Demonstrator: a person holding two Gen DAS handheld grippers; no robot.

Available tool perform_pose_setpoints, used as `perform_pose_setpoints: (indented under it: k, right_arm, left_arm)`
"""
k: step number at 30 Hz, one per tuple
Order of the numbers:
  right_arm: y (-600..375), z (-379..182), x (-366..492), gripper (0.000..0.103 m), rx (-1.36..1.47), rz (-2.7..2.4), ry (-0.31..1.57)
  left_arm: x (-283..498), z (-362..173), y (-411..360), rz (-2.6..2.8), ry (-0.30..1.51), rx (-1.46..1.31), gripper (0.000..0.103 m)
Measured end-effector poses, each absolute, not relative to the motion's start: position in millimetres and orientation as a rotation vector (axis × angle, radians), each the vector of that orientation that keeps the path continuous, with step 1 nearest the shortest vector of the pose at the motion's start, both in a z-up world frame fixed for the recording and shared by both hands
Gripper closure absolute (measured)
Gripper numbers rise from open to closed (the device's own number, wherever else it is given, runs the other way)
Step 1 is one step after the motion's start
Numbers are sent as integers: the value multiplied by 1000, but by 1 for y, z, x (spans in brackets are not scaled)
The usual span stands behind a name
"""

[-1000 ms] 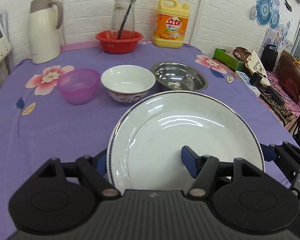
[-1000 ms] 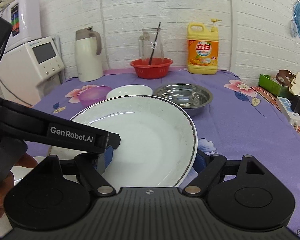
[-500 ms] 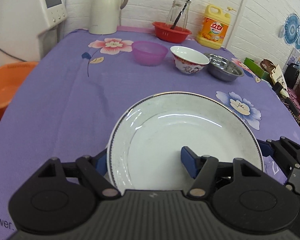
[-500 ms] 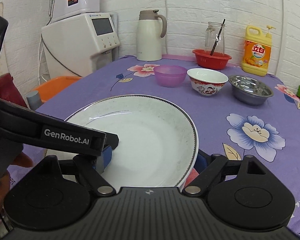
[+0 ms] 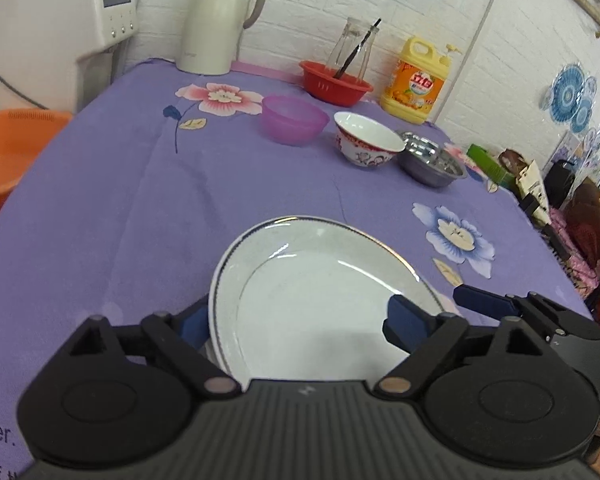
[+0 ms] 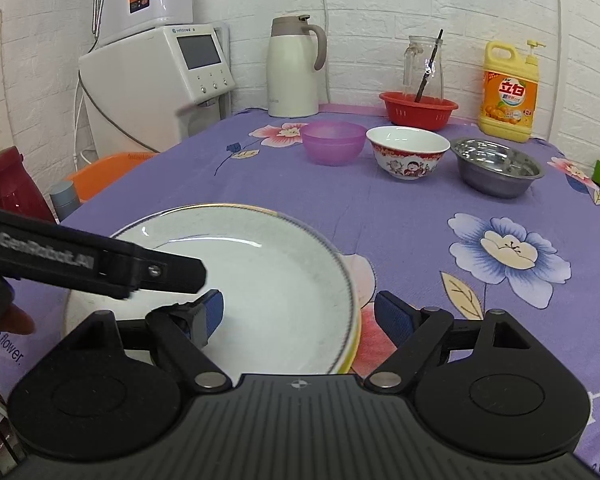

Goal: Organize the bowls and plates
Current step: 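Lower the deep plate onto the plate stack and open the left tool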

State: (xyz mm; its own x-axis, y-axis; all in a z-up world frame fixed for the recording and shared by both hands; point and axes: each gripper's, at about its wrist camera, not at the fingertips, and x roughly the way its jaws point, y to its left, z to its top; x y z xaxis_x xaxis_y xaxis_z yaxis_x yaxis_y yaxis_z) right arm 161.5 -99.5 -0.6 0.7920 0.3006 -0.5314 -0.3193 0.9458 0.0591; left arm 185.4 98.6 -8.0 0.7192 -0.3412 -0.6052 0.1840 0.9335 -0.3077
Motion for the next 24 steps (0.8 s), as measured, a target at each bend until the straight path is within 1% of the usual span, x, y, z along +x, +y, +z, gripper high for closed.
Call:
perform_pose_setpoints:
  k: [3, 8, 15, 24]
  right_arm:
    - [-109, 5, 161, 0, -17, 313, 537]
    - [-117, 9, 163, 0, 21, 327, 542]
    - [-131, 11, 163, 0, 50, 309, 543]
    - [-175, 10, 165, 0, 137, 211, 557]
  left_arm:
    - [180, 3, 99, -273, 678, -187, 8]
    - [182, 18, 92, -273, 629, -169, 7]
    - [197, 24, 61, -286, 619, -150, 5]
    - [211, 30, 29, -335, 620, -129, 4]
